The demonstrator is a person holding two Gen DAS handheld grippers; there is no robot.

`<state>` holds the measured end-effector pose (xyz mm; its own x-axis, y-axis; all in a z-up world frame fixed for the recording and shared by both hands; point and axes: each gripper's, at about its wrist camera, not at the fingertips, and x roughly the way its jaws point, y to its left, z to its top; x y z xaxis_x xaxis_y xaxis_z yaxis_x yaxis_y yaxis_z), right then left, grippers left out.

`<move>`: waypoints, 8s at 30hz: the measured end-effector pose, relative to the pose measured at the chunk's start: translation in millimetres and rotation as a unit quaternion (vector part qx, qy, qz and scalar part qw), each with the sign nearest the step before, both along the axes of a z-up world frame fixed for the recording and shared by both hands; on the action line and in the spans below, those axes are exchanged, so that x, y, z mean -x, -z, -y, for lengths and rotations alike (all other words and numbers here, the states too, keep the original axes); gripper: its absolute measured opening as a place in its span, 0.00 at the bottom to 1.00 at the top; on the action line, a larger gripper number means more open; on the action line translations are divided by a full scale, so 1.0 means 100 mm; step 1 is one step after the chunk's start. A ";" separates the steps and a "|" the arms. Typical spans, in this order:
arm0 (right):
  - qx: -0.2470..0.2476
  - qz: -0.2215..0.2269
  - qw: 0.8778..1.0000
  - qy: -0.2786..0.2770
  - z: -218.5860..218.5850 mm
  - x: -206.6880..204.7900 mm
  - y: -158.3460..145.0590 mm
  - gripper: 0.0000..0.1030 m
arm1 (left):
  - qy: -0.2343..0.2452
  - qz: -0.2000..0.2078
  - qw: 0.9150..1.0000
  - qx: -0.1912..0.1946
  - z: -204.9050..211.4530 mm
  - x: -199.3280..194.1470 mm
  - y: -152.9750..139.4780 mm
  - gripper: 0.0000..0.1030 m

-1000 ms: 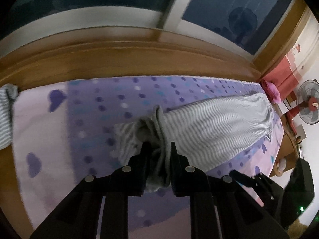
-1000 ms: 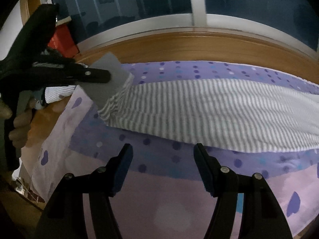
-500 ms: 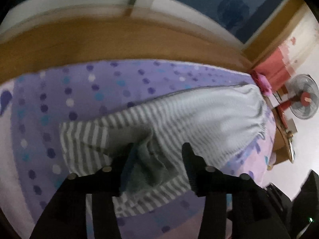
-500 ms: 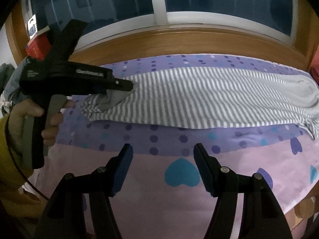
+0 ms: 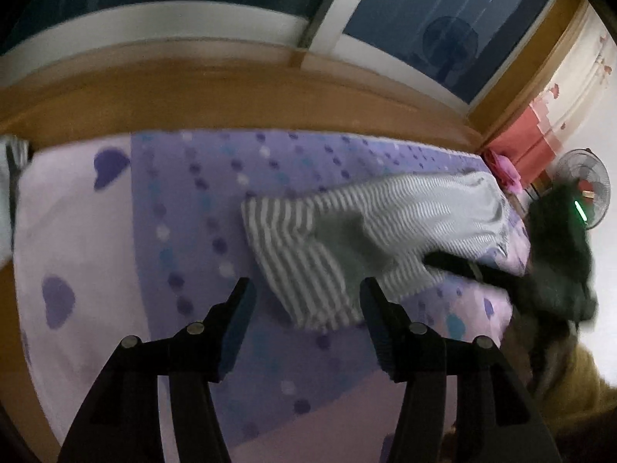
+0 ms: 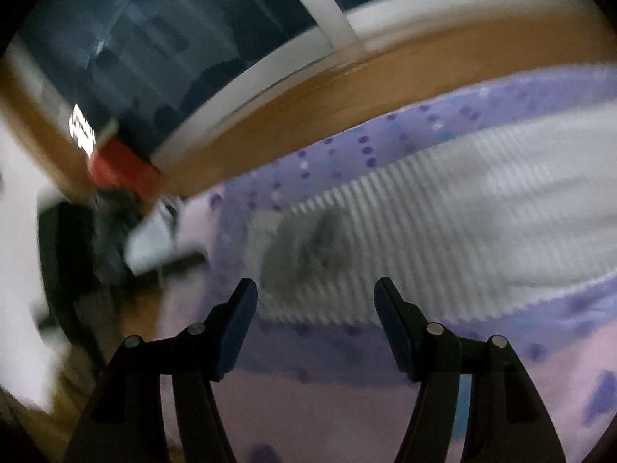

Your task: Fold clothes

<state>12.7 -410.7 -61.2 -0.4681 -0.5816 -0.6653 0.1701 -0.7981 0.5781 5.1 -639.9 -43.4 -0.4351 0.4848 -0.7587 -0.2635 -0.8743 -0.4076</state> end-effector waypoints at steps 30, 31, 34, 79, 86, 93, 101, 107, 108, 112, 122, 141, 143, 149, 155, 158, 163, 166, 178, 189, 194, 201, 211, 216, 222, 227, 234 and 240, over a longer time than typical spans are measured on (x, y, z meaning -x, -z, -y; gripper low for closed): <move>-0.170 -0.095 0.981 -0.013 0.64 0.15 -0.10 0.12 | 0.155 -0.028 0.986 -0.059 -0.30 0.61 0.08 0.55; -0.170 -0.097 0.980 -0.016 0.67 0.12 -0.10 0.12 | 0.157 -0.018 0.985 -0.063 -0.31 0.67 0.14 0.55; -0.186 -0.085 0.979 -0.004 0.69 0.13 0.00 0.12 | 0.164 0.015 0.984 -0.073 -0.35 0.85 0.32 0.55; -0.250 -0.158 0.949 -0.107 1.47 -0.24 0.06 0.56 | 0.038 0.095 0.989 -0.106 0.32 1.03 0.53 0.60; -0.300 -0.137 0.936 -0.123 1.60 -0.12 0.31 0.56 | 0.063 0.091 0.988 -0.109 0.14 1.04 0.55 0.63; -0.280 -0.121 0.949 -0.077 1.41 -0.10 0.35 0.23 | 0.022 0.091 0.993 -0.073 0.05 1.04 0.53 0.23; -0.176 -0.134 0.974 -0.053 0.99 -0.15 0.11 0.17 | -0.024 0.098 0.991 -0.085 -0.01 0.94 0.32 0.16; -0.086 -0.131 0.987 -0.034 0.58 -0.27 -0.07 0.16 | -0.026 0.070 0.996 -0.055 -0.37 0.85 0.02 0.16; -0.078 -0.130 0.988 -0.032 0.56 -0.23 -0.11 0.16 | -0.024 0.064 0.997 -0.045 -0.45 0.85 -0.03 0.16; -0.055 -0.134 0.989 -0.025 0.34 -0.25 -0.14 0.16 | -0.011 0.045 0.999 -0.017 -0.77 0.89 -0.21 0.16; -0.005 -0.113 0.993 0.017 -0.38 -0.08 -0.08 0.17 | 0.028 0.035 0.999 0.022 -1.59 1.09 -0.26 0.16; -0.031 -0.078 0.996 0.007 -1.05 0.22 0.12 0.41 | -0.044 0.038 0.998 0.034 -1.33 0.64 -0.01 0.21; -0.040 -0.102 0.994 -0.017 -0.95 0.18 0.06 0.48 | -0.052 0.059 0.997 0.017 -1.26 0.55 0.14 0.21; -0.133 -0.114 0.981 -0.079 -0.57 0.18 0.27 0.47 | -0.033 0.085 0.996 -0.003 -1.27 0.32 0.43 0.21; -0.234 -0.116 0.956 -0.135 -0.42 0.12 0.25 0.48 | -0.011 0.070 0.997 -0.023 -1.14 0.23 0.39 0.22; -0.234 -0.119 0.952 -0.156 -0.38 0.20 0.00 0.48 | -0.012 0.047 0.998 -0.043 -1.01 0.24 0.36 0.22; -0.240 -0.143 0.937 -0.211 -0.01 0.56 -0.31 0.62 | -0.013 0.063 0.993 -0.102 -0.96 0.35 0.43 0.33; -0.258 -0.128 0.921 -0.262 0.28 0.87 -0.19 0.62 | -0.007 0.061 0.992 -0.114 -1.04 0.38 0.48 0.36; -0.227 -0.096 0.926 -0.287 0.36 1.28 0.23 0.09 | -0.069 0.073 0.992 -0.073 -1.18 0.20 0.46 0.17; -0.193 -0.118 0.937 -0.265 0.29 1.36 0.31 0.10 | -0.083 0.067 0.994 -0.024 -1.30 -0.15 0.21 0.07; -0.198 -0.162 0.937 -0.236 0.09 1.01 -0.14 0.35 | -0.098 0.028 0.995 0.007 -1.14 -0.03 -0.02 0.21; -0.200 -0.142 0.958 -0.146 -0.42 0.40 -0.02 0.61 | -0.052 0.014 0.999 0.002 -1.19 0.37 -0.09 0.21; -0.188 -0.060 0.977 -0.088 -0.53 0.30 0.41 0.64 | 0.057 0.001 0.997 0.051 -1.85 0.96 0.25 0.21; -0.182 -0.062 0.977 -0.094 -0.47 0.29 0.42 0.79 | 0.068 0.004 0.998 0.000 -1.73 1.01 0.32 0.21; -0.216 -0.047 0.972 -0.085 -0.34 0.26 0.39 0.80 | 0.084 -0.008 0.996 -0.031 -1.65 0.96 0.13 0.22; -0.250 -0.077 0.963 -0.061 -0.26 0.14 0.20 0.79 | 0.084 0.003 0.996 0.002 -1.69 1.09 0.30 0.24; -0.274 -0.029 0.959 -0.068 -0.22 0.18 0.41 0.79 | 0.061 -0.011 0.998 -0.019 -1.54 1.03 0.23 0.24; -0.295 -0.037 0.953 -0.053 -0.31 0.15 0.36 0.79 | 0.028 -0.026 0.999 -0.019 -1.23 0.91 0.05 0.26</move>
<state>-2.5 -380.1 -97.2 -0.4855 -0.1630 -0.8589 0.2899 -0.9569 0.0178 -86.1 -516.8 -47.9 -0.4436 0.5386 -0.7164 -0.3337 -0.8411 -0.4257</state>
